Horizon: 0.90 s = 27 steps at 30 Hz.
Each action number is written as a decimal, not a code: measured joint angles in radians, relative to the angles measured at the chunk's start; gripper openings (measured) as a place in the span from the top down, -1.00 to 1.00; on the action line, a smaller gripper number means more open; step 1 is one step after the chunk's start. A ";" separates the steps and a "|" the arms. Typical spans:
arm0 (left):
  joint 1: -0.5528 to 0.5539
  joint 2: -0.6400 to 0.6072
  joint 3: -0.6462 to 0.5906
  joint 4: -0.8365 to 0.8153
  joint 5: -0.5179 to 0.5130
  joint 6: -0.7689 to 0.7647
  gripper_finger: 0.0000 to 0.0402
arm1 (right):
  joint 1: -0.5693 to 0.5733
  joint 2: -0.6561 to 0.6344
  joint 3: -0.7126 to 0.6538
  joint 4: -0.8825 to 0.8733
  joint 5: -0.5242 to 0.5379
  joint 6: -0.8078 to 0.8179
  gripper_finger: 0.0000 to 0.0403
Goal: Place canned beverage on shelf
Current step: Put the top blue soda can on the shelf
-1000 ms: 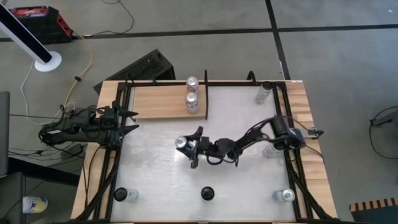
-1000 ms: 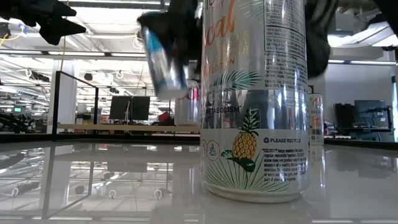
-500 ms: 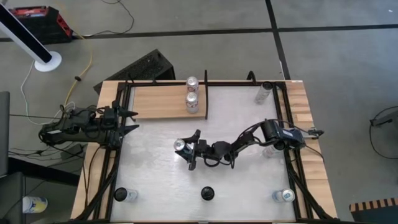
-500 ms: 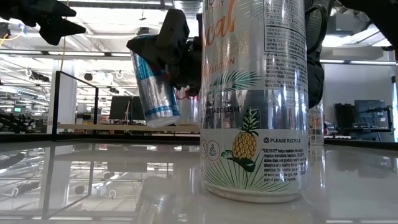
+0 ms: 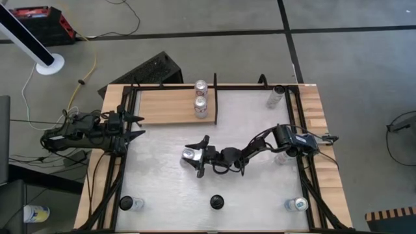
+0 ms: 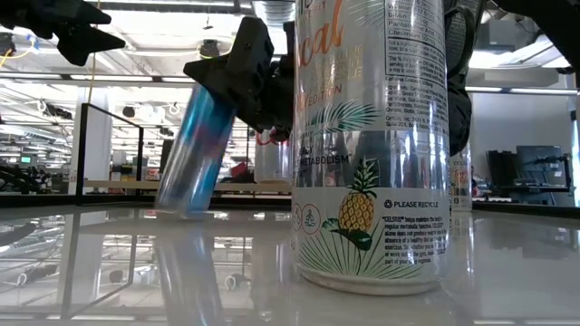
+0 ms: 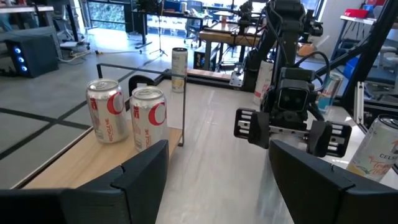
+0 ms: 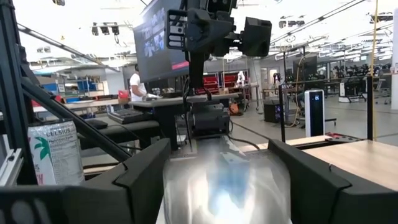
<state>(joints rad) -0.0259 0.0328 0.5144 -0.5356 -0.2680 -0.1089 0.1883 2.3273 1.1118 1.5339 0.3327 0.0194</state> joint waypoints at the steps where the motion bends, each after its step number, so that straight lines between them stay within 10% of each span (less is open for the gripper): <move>1: 0.000 0.000 0.000 0.000 0.000 0.000 -0.30 | 0.000 0.000 0.000 -0.003 -0.002 0.000 -0.45; 18: 0.000 0.000 0.000 0.000 0.000 0.000 -0.30 | -0.003 -0.034 -0.001 -0.054 -0.047 -0.021 -0.45; 27: 0.000 0.000 0.000 0.000 0.000 0.000 -0.30 | -0.038 -0.296 0.130 -0.963 -0.267 -0.036 -0.45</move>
<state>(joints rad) -0.0257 0.0326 0.5144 -0.5352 -0.2680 -0.1091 0.1500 2.0314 1.2420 0.5705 0.0653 -0.0164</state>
